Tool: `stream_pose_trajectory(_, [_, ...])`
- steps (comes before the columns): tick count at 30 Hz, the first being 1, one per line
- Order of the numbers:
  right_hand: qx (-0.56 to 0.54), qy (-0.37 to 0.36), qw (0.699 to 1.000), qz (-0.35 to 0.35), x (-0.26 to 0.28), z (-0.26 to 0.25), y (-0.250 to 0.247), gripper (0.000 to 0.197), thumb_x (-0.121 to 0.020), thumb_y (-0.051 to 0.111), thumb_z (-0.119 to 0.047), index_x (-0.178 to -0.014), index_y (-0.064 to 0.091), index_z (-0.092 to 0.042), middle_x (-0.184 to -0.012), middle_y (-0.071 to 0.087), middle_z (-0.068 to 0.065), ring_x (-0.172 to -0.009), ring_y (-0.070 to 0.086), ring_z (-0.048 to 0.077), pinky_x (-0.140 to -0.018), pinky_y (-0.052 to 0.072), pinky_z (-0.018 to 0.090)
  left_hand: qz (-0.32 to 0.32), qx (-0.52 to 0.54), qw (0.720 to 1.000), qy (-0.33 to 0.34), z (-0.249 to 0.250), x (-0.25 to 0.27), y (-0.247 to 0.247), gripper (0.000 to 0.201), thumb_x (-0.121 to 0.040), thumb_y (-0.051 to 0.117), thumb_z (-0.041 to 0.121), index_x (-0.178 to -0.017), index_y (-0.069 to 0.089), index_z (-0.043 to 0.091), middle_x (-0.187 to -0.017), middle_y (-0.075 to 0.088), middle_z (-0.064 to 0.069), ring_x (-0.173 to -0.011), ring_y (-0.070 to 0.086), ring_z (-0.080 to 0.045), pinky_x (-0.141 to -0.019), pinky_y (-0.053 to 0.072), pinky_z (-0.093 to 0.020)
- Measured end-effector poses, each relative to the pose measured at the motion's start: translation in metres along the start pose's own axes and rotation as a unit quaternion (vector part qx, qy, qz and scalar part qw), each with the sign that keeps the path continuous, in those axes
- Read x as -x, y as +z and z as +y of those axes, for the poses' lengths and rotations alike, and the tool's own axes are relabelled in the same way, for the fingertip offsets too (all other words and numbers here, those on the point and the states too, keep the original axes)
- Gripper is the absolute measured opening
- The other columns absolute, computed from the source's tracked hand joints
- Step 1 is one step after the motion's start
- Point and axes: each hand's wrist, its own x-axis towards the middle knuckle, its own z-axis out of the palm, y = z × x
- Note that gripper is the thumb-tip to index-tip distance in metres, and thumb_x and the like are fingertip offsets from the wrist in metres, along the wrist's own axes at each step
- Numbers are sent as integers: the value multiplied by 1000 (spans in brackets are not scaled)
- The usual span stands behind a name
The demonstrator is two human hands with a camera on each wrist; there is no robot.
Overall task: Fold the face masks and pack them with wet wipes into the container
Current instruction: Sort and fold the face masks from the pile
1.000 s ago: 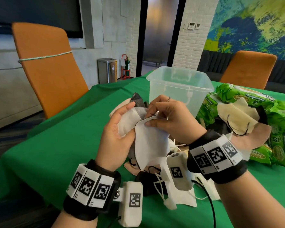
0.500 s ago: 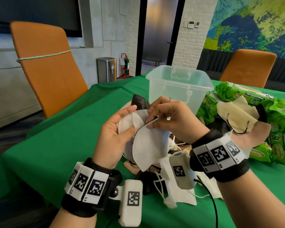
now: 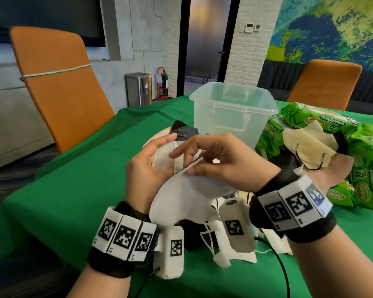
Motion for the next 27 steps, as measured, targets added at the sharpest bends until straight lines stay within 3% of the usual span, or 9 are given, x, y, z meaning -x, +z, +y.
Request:
stream_pose_trajectory(4, [73,29,997,-27,-5,3,3,17,-78,60,-18,-76,52,-32,-109,68,-1,-78,59,41,-72,49,47,-48,4,999,5,3,2,-2,51,-56,80,30,-100,66,51,-117,65,18,-111,61,-9,-100,47,-38])
stream_pose_trajectory(5, [86,34,995,-29,-4,4,2,19,-79,61,-17,-76,51,-33,-107,68,0,-74,60,36,-70,50,43,-50,-3,999,7,3,3,-3,51,-57,80,29,-102,66,50,-117,65,16,-112,61,-10,-100,46,-40])
stream_pose_trajectory(7, [131,45,990,-29,-2,3,-2,21,-83,63,-10,-80,54,-29,-93,69,-2,-58,55,4,-61,43,17,-46,-21,999,17,4,3,-4,51,-63,78,18,-103,66,47,-118,63,20,-113,60,-7,-101,46,-43])
stream_pose_trajectory(9, [220,68,973,-15,0,2,-8,12,-84,61,-6,-89,61,-16,-72,59,-15,-56,48,-8,-57,34,8,-40,-30,998,25,3,3,-7,53,-69,72,9,-109,62,42,-121,60,23,-117,56,-4,-103,44,-43])
stream_pose_trajectory(12, [303,95,947,46,3,3,-17,10,-84,60,-7,-94,62,-8,-63,45,-18,-56,44,-10,-58,32,6,-42,-34,998,45,4,2,-12,54,-73,67,3,-114,57,36,-128,55,17,-123,49,1,-108,39,-34])
stream_pose_trajectory(15, [250,56,964,74,6,-7,-20,13,-83,63,-8,-83,61,-20,-59,50,-22,-61,47,-10,-59,34,7,-58,-22,997,43,6,2,-12,58,-79,64,-10,-114,55,35,-128,53,17,-124,46,5,-108,36,-23])
stream_pose_trajectory(19, [158,2,987,12,2,-20,-8,17,-76,74,-11,-88,66,-21,-66,57,-12,-60,44,6,-61,39,20,-88,49,995,14,9,4,-8,50,-81,62,-2,-118,57,32,-134,55,-1,-125,51,-17,-105,42,-44])
stream_pose_trajectory(23, [215,14,976,43,-8,-16,-1,39,-68,79,-11,-100,58,-13,-62,58,-12,-59,46,-3,-60,35,11,-102,104,989,-5,15,8,-5,48,-82,62,-9,-120,57,20,-132,56,-7,-118,56,-14,-97,49,-34])
stream_pose_trajectory(27, [258,14,965,41,-9,-21,-1,40,-66,81,-14,-98,56,-9,-69,64,-5,-59,49,-9,-62,36,10,-114,84,990,-2,15,11,-9,51,-84,58,-12,-124,54,19,-138,52,-7,-128,49,-19,-104,42,-48])
